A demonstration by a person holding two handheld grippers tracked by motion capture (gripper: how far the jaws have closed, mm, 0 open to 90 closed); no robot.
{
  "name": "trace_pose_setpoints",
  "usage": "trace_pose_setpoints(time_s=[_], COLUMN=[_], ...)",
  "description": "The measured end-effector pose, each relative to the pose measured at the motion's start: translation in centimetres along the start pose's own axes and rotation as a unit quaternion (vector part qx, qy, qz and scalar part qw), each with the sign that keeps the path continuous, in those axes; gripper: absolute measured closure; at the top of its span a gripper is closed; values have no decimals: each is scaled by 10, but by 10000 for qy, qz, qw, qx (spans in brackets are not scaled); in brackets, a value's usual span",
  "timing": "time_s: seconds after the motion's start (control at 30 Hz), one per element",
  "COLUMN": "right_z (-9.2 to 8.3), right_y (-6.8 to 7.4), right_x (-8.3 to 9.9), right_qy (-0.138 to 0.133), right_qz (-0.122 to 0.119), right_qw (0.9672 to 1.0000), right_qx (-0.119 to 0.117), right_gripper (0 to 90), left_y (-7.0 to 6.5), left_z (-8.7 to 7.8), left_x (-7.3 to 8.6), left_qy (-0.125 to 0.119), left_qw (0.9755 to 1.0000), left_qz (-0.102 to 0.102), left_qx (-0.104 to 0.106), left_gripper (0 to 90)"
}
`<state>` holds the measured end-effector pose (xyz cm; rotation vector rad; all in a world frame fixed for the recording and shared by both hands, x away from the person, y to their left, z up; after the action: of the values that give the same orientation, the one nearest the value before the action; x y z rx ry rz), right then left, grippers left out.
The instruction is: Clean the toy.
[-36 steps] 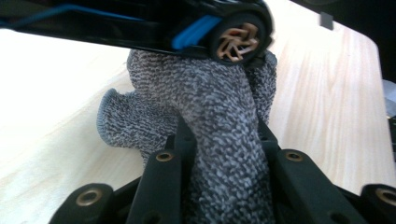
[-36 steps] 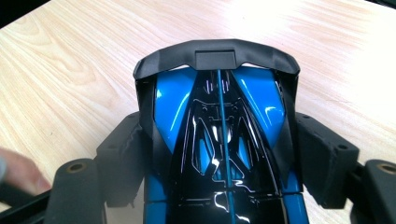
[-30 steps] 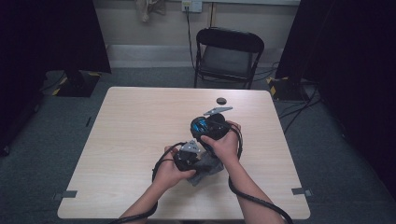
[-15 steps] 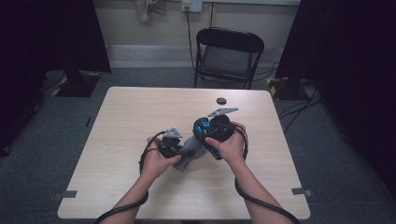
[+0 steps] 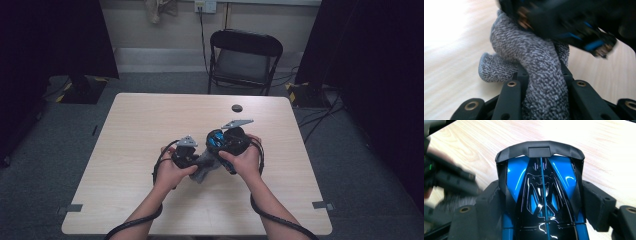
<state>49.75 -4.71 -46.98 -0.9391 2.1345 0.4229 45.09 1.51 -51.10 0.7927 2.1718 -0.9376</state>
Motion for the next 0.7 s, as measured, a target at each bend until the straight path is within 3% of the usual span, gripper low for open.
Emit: trace_pose_setpoints(time_s=[0.27,0.7], right_z=[2,3], right_y=[-5,-16], right_x=[-5,-6], right_qy=[-51,6], right_qz=[107,180], right_qw=[9999,9997], right_qx=[31,150], right_gripper=[260,260], left_y=[-27,-46], left_z=[15,28], left_x=[8,19], left_qy=[107,292], left_qw=[9993,9972], left_qz=[185,379], left_qx=[313,574], left_gripper=[715,714])
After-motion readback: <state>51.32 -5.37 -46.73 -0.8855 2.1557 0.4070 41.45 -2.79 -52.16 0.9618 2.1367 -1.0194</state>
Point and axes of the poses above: each handheld gripper's, and its own axes: z roughly forward along the jaws, x roughly out of its underside, y roughly to its left, the point moved 10 cm from there along z, roughly forward along the jaws, and after that the axes turned 8 degrees about -z, right-handed, at the moved point
